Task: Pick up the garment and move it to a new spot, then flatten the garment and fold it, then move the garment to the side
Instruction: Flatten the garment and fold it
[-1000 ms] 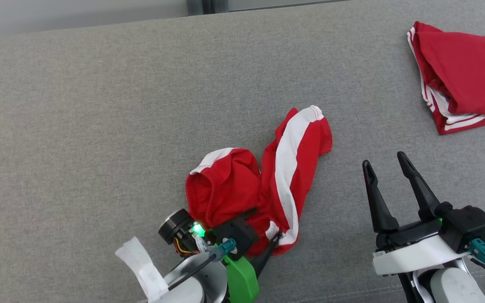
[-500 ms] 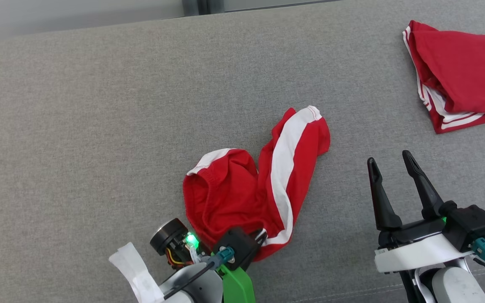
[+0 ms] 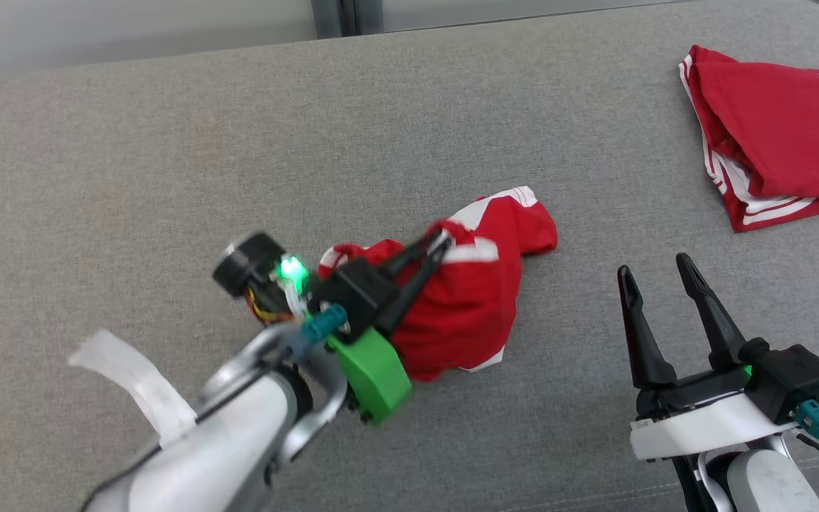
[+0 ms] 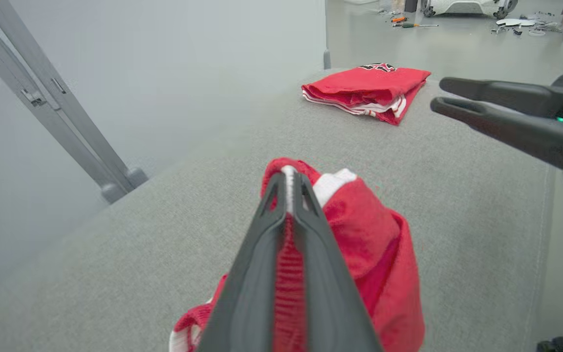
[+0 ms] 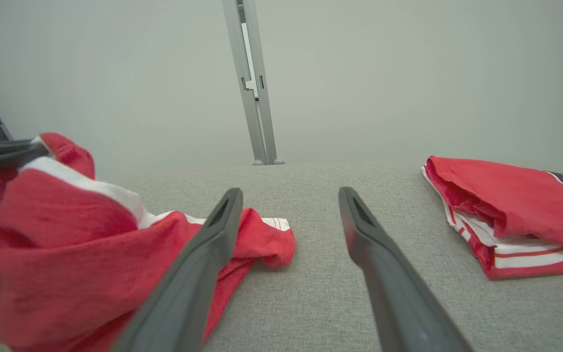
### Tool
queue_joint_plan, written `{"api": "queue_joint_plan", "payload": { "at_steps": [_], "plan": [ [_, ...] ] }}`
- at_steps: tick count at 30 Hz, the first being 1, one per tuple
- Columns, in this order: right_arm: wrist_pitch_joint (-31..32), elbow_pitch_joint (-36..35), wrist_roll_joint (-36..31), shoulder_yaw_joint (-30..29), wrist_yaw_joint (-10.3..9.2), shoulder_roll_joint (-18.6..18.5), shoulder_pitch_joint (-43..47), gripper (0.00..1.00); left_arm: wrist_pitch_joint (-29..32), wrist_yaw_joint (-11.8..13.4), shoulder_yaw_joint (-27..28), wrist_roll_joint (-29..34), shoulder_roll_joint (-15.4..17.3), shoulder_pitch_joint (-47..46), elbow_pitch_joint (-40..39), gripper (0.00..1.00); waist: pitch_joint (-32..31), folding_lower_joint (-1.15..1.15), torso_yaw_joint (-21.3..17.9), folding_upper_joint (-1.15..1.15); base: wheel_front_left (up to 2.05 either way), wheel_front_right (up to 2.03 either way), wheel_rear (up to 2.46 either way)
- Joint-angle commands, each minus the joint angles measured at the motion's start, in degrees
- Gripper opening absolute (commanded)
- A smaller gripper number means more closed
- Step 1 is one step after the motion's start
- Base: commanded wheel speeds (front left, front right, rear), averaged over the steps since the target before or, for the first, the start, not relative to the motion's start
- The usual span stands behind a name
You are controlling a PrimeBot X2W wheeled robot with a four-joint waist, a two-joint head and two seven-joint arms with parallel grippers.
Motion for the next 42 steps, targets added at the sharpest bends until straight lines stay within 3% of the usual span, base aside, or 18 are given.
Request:
{"api": "queue_joint_plan", "payload": {
  "at_steps": [1, 6, 9, 13, 18, 22, 24, 28, 34, 38, 42],
  "plan": [
    [0.0, 0.1, 0.2, 0.3, -0.05, 0.2, -0.6, 1.00, 0.0, -0.5, 0.9, -0.4, 0.4, -3.8, -0.3, 0.00, -0.1, 0.00, -0.2, 0.00, 0.00, 0.00, 0.00],
    [0.0, 0.4, 0.3, 0.7, -0.05, 0.6, -0.7, 1.00, -0.8, -1.4, 3.3, -0.5, 1.6, -16.0, -1.0, 0.00, -0.5, 0.00, -0.8, 0.00, 0.00, 0.00, 0.00],
    [0.0, 0.5, 0.5, 0.5, -0.05, 0.9, 0.1, 1.00, 0.1, -1.6, 4.7, -3.0, 2.4, -18.2, -2.0, 0.00, -0.7, 0.00, -0.8, 0.00, 0.00, 0.00, 0.00],
    [0.0, 0.5, 0.7, 0.4, -0.05, 0.9, 0.9, 1.00, 1.0, -0.3, 6.4, -6.0, 5.8, -12.1, -3.6, 0.00, 0.0, 0.00, 0.0, 0.00, 0.00, 0.00, 0.00],
    [0.0, 1.2, 3.1, 1.0, -0.05, -0.8, 0.7, 1.00, -2.3, 3.8, 8.5, -11.2, 8.7, 3.5, -3.0, 0.00, 1.4, 0.00, 2.4, 0.00, 0.00, 0.00, 0.00],
    [0.0, 3.4, 8.2, 2.2, -0.05, -4.7, -1.5, 1.00, -7.1, 5.4, 9.9, -15.0, 8.6, 12.9, 0.4, 0.00, 2.7, 0.00, 5.1, 0.00, 0.00, 0.00, 0.00],
    [0.0, 5.2, 12.0, 3.1, -0.05, -7.4, -3.1, 1.00, -9.4, 5.1, 10.2, -16.4, 7.6, 15.2, 2.5, 0.00, 3.1, 0.00, 6.7, 0.00, 0.00, 0.00, 0.00],
    [0.4, 11.6, 20.7, 8.0, -0.05, -15.3, -8.6, 1.00, -12.9, 3.9, 10.2, -17.8, 6.0, 16.6, 6.7, 0.00, 3.7, 0.00, 9.3, 0.00, 0.00, 0.00, 0.00],
    [8.1, 15.2, 31.7, 16.9, -0.03, -24.6, -19.3, 1.00, -15.8, 2.3, 9.5, -18.2, 3.8, 14.5, 11.5, 0.00, 4.7, 0.00, 11.8, 0.00, 0.00, 0.00, 0.00],
    [12.1, 16.0, 35.6, 22.2, -0.03, -28.2, -23.8, 1.00, -16.9, 1.5, 8.8, -17.8, 2.8, 13.3, 13.6, 0.00, 5.3, 0.00, 13.1, 0.00, 0.00, 0.00, 0.00],
    [11.7, 17.0, 36.8, 26.1, -0.03, -29.6, -26.1, 1.00, -17.7, 1.2, 8.3, -17.7, 1.9, 12.2, 15.0, 0.00, 6.1, 0.00, 14.2, 0.00, 0.00, 0.00, 0.00]
  ]
}}
